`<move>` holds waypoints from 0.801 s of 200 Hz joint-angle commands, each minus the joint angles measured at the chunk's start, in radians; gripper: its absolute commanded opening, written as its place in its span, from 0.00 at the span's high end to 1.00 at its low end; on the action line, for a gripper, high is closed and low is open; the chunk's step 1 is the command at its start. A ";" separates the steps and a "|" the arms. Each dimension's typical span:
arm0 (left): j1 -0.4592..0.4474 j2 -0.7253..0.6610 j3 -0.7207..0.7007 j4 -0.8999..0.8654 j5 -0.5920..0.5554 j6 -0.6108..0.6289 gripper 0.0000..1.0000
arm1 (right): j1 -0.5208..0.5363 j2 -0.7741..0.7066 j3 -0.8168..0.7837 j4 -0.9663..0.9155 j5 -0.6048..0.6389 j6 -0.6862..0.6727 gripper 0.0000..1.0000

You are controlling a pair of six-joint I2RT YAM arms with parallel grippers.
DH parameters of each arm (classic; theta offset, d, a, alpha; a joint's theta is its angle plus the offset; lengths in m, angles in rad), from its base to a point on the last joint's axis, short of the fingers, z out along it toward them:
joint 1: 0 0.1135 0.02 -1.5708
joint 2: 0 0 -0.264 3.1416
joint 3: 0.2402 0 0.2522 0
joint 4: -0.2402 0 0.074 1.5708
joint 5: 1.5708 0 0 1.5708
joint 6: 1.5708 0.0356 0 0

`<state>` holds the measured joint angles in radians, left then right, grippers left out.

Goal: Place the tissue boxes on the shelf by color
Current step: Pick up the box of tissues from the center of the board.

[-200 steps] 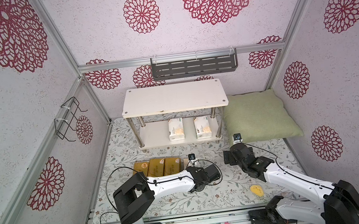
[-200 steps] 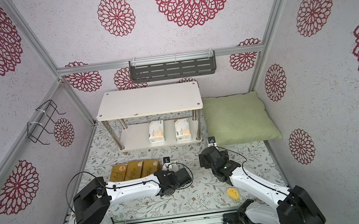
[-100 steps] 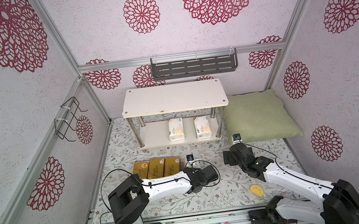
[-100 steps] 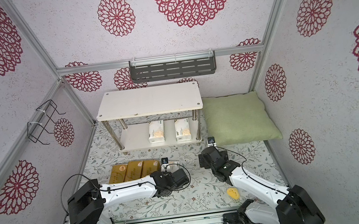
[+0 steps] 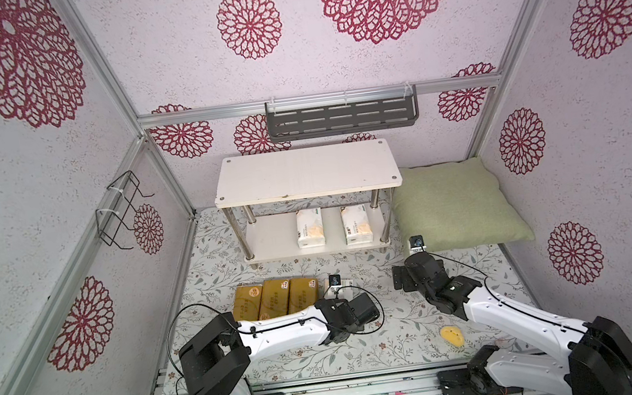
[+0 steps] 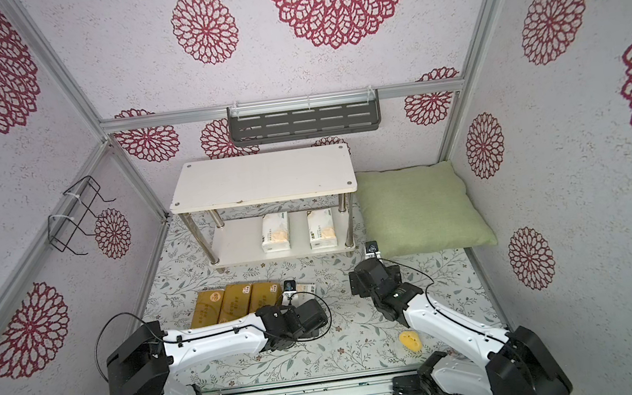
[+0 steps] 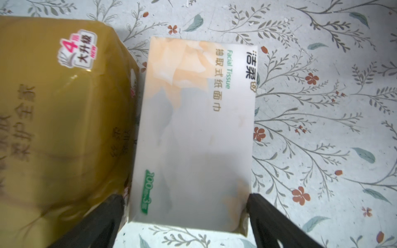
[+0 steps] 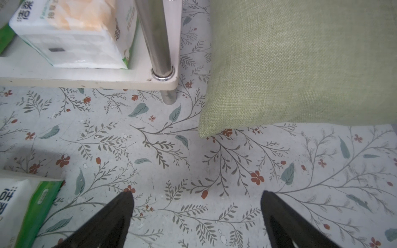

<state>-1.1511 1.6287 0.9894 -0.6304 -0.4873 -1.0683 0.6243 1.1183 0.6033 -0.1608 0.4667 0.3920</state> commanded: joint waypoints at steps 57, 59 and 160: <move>0.005 0.003 -0.001 0.047 0.021 0.048 0.03 | -0.006 0.008 0.026 0.026 -0.003 -0.004 0.01; 0.005 0.005 -0.001 0.050 0.023 0.047 0.03 | -0.006 0.008 0.026 0.027 -0.003 -0.004 0.01; 0.007 0.030 -0.066 0.163 0.027 0.055 0.03 | -0.004 0.015 0.024 0.035 -0.017 0.000 0.01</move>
<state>-1.1503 1.6501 0.9333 -0.5217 -0.4751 -1.0328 0.6243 1.1313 0.6033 -0.1429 0.4480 0.3923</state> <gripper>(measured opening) 0.974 0.991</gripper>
